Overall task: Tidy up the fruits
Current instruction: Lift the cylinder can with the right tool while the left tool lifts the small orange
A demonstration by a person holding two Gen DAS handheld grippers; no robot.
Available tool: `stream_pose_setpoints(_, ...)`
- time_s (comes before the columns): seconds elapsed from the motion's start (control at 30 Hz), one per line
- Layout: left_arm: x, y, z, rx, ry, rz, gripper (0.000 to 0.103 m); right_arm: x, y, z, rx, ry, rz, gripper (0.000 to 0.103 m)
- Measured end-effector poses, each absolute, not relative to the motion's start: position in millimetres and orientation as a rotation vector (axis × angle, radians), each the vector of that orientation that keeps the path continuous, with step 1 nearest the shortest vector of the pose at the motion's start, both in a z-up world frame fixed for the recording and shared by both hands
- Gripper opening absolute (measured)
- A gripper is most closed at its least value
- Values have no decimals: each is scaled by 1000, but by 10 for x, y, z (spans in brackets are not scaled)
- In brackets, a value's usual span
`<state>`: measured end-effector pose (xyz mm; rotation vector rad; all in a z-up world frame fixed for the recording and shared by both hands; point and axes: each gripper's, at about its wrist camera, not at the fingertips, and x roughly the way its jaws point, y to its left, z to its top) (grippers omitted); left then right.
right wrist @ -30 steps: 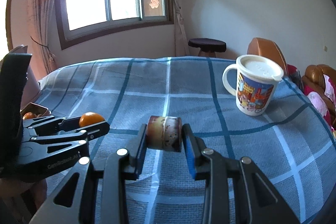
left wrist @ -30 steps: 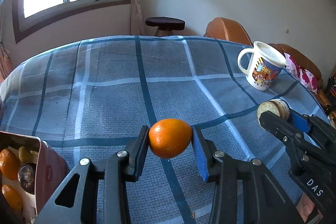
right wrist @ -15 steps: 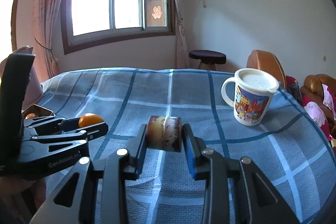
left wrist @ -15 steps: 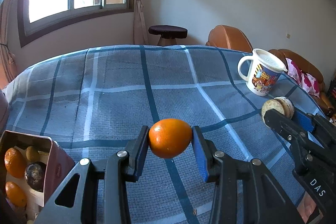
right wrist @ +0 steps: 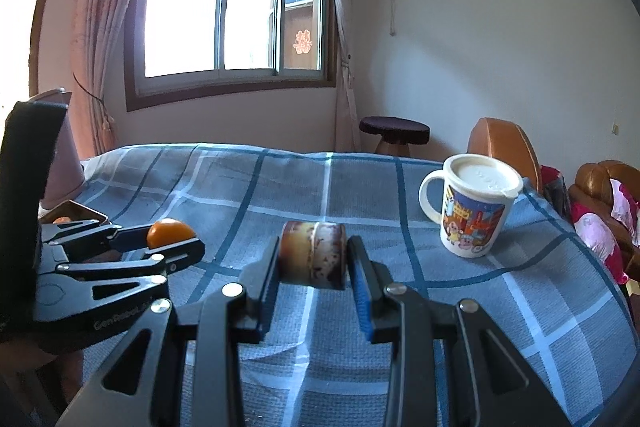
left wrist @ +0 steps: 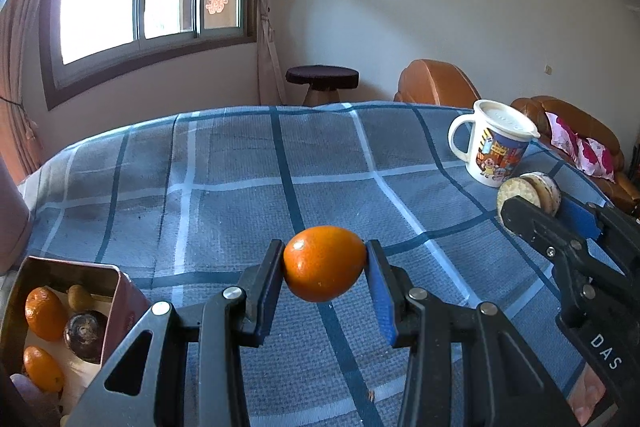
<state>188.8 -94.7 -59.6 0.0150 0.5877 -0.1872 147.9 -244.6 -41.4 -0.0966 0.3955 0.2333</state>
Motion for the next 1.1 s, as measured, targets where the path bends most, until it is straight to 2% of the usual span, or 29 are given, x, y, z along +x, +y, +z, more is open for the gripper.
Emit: stream_pose_setpoints(1.1, 1574, -978, -467, 61, 435, -146, 43, 1255, -2472, -346, -93, 287, 242, 36)
